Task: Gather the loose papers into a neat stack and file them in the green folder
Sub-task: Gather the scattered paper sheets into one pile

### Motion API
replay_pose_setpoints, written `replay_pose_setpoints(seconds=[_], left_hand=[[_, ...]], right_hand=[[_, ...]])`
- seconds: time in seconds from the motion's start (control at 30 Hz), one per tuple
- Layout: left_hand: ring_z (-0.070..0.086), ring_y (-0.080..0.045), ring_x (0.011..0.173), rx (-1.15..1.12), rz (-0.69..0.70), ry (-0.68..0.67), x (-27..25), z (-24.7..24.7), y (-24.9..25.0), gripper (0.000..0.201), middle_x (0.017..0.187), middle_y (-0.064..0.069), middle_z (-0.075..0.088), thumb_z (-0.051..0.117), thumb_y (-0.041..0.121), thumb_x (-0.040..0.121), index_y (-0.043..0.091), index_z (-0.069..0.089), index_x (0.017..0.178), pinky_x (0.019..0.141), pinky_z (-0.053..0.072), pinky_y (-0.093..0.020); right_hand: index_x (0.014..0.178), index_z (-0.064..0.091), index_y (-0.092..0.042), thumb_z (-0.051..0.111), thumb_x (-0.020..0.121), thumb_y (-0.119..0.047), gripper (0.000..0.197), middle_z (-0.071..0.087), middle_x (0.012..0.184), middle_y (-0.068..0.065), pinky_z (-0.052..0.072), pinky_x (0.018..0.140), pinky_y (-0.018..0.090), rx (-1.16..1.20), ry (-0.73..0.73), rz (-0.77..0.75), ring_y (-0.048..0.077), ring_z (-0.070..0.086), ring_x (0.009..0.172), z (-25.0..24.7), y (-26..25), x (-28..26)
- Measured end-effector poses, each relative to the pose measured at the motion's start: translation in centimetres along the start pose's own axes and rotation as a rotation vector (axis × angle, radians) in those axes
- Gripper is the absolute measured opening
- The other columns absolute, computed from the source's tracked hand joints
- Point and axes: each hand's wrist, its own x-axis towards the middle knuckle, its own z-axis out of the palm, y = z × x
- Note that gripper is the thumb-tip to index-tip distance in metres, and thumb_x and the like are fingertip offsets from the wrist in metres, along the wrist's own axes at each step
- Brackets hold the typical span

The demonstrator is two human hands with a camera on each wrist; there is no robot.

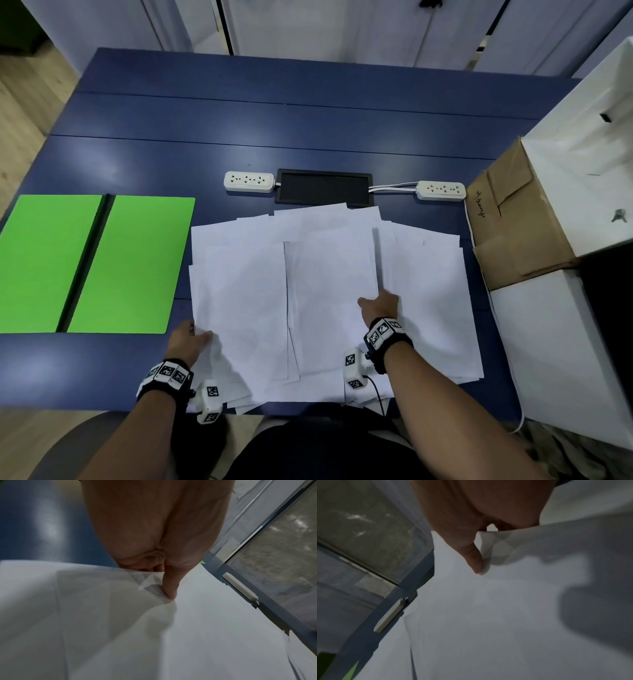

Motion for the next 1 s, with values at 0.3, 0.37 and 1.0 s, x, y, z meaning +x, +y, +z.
replay_pose_setpoints(seconds=[0.3, 0.37, 1.0], left_hand=[[0.057, -0.028, 0.084, -0.01, 0.014, 0.005, 0.3, -0.1, -0.3, 0.013, 0.088, -0.019, 0.061, 0.069, 0.001, 0.087, -0.002, 0.057, 0.092, 0.074, 0.046, -0.041], [0.057, -0.028, 0.082, -0.016, 0.017, 0.0, 0.4, -0.1, -0.5, 0.013, 0.087, -0.02, 0.061, 0.069, 0.002, 0.088, -0.001, 0.057, 0.09, 0.073, 0.044, -0.038], [0.052, -0.023, 0.067, -0.059, -0.02, -0.043, 1.2, -0.3, -1.5, 0.02, 0.069, -0.006, 0.055, 0.068, 0.006, 0.088, 0.01, 0.052, 0.077, 0.059, 0.039, -0.03]], right_hand=[[0.121, 0.053, -0.009, 0.063, 0.079, -0.007, 0.043, 0.066, 0.105, 0.009, 0.054, 0.076, 0.033, 0.057, -0.034, 0.014, 0.03, 0.065, 0.088, -1.2, -3.0, -2.8], [0.122, 0.057, -0.008, 0.067, 0.082, -0.008, 0.042, 0.067, 0.104, 0.008, 0.052, 0.079, 0.031, 0.055, -0.054, -0.034, 0.03, 0.066, 0.092, -1.6, -2.8, -2.7], [0.128, 0.063, -0.014, 0.068, 0.092, -0.018, 0.036, 0.068, 0.12, 0.0, 0.046, 0.103, 0.034, 0.337, 0.018, -0.442, 0.018, 0.063, 0.112, -11.5, -3.2, -6.7]])
